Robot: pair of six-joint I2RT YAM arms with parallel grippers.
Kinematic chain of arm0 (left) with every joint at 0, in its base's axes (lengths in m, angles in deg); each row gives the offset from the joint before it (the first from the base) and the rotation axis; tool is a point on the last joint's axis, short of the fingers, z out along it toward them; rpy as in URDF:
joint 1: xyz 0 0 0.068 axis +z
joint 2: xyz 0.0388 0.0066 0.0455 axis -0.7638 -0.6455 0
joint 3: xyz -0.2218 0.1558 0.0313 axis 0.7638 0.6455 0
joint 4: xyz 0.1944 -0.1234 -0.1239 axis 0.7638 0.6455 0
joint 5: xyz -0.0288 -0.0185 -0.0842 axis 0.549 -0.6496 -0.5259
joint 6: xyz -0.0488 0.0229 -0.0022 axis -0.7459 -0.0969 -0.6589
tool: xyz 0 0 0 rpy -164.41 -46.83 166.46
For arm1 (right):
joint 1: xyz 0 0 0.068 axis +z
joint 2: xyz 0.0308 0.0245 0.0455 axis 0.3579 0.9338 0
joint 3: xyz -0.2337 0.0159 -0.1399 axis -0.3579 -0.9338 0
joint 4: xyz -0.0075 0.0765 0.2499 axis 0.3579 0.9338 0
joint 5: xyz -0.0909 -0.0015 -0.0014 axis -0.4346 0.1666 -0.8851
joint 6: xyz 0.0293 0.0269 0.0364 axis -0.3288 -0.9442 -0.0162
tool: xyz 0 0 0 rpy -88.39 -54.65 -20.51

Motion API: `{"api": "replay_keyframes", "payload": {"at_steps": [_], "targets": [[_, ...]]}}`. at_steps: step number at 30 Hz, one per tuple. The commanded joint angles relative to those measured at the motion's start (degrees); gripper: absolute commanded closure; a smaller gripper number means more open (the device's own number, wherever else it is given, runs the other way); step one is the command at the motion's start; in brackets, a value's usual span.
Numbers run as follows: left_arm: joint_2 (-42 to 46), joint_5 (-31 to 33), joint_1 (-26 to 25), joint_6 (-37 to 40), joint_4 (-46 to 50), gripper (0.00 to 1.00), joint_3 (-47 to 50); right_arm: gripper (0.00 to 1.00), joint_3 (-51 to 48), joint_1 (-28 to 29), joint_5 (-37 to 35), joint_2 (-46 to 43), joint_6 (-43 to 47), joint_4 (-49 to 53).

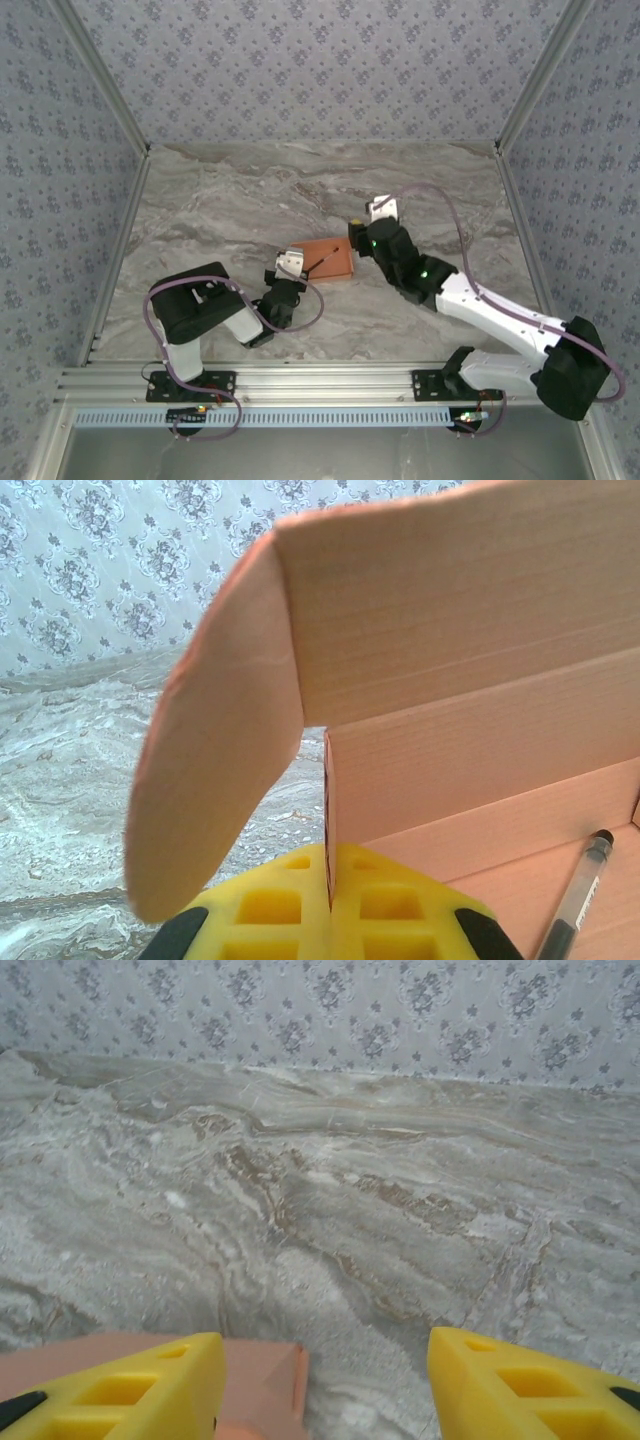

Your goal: Fold the paper box

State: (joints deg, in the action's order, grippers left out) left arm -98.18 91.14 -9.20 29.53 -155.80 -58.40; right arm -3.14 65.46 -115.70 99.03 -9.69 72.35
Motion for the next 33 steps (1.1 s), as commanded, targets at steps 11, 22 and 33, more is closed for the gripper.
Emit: {"api": "replay_keyframes", "payload": {"at_steps": [11, 22, 33], "targets": [[0.0, -1.7, -0.6, 0.5, 4.8, 1.0, 0.5, 0.44, 16.0, -5.4, 15.4, 16.0, 0.2, 15.2], [0.7, -1.6, -0.6, 0.0, 5.8, 1.0, 0.6, 0.46, 13.8, -2.6, 14.6, 17.8, -1.8, 15.5], [2.1, -1.9, -0.7, -1.1, 6.2, 0.95, 1.3, 0.46, 11.5, -1.4, 13.7, 18.1, -3.3, 14.5]]}}
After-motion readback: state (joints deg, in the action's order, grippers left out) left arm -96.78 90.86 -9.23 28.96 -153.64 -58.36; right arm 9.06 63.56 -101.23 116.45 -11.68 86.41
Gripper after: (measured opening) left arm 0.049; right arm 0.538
